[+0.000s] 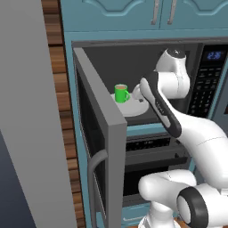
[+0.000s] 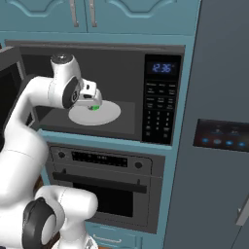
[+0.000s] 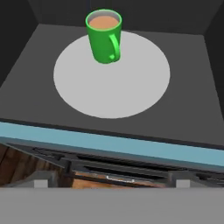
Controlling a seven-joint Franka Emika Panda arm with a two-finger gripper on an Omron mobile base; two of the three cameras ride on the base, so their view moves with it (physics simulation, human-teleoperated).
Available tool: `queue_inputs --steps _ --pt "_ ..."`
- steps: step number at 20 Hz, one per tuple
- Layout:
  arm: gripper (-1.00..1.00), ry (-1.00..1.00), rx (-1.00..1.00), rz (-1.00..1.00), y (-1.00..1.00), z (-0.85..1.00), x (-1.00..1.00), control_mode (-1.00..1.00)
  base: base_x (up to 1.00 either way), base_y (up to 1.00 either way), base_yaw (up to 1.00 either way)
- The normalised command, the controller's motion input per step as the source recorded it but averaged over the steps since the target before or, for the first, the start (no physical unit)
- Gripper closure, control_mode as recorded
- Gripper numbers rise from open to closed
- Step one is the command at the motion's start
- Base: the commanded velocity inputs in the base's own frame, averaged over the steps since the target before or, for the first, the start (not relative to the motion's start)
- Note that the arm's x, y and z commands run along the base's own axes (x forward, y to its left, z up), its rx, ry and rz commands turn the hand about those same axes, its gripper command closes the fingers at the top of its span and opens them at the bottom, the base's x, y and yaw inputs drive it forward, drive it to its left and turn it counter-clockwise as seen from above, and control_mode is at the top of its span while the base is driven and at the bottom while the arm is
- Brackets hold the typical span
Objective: Pick the cup of tea, navigate to the dining table, and place it on the saucer.
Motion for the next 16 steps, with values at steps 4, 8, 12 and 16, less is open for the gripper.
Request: queue_inputs --steps 4,8,12,16 --pt "-1.00 -0.25 0.00 -0.03 0.15 -0.05 0.66 -1.00 0.00 0.00 0.00" --pt "-1.00 -0.04 0.00 0.00 0.14 0.00 0.59 -1.00 0.00 0.00 0.00" --pt "-1.00 0.03 0.01 0.03 0.00 -0.04 0.51 -1.00 0.00 0.00 0.00" --pt "-1.00 0.13 0.00 0.09 0.00 -0.01 0.54 -1.00 0.00 0.00 0.00"
